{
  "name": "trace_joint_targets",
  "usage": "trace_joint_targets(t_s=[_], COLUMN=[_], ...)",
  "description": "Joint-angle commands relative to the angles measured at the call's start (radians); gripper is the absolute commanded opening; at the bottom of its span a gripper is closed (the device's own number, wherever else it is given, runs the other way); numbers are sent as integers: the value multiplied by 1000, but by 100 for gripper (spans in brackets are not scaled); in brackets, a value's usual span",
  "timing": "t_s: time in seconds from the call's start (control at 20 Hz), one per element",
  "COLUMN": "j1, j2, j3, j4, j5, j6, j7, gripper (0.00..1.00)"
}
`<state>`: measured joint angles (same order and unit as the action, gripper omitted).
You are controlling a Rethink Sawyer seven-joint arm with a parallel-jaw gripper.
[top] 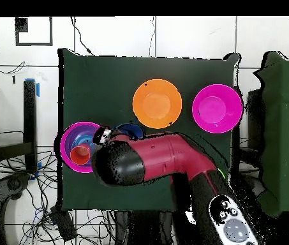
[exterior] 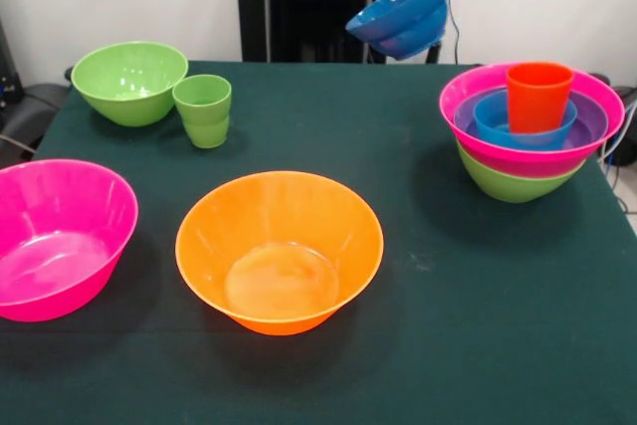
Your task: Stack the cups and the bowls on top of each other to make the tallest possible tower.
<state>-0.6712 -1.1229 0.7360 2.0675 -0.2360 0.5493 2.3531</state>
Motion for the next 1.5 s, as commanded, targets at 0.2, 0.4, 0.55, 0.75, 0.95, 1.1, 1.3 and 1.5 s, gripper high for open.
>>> trace_joint_targets(t_s=[0.2,0.4,0.55,0.75,0.95,1.1,1.3,1.5], j1=[230,330,409,511,603,663,709,740], j2=[13,22,30,29,33,57,121,167], j3=[-294,-388,-456,-534,-600,-644,-684,-704], j4=[86,67,50,28,5,-23,-83,-138], j5=[-15,-8,-14,-11,3,10,18,37], j6=[-77,-86,-99,-84,-69,-73,-108,-122], j7=[404,463,527,611,682,721,733,738], gripper=[0,0,0,0,0,0,0,0])
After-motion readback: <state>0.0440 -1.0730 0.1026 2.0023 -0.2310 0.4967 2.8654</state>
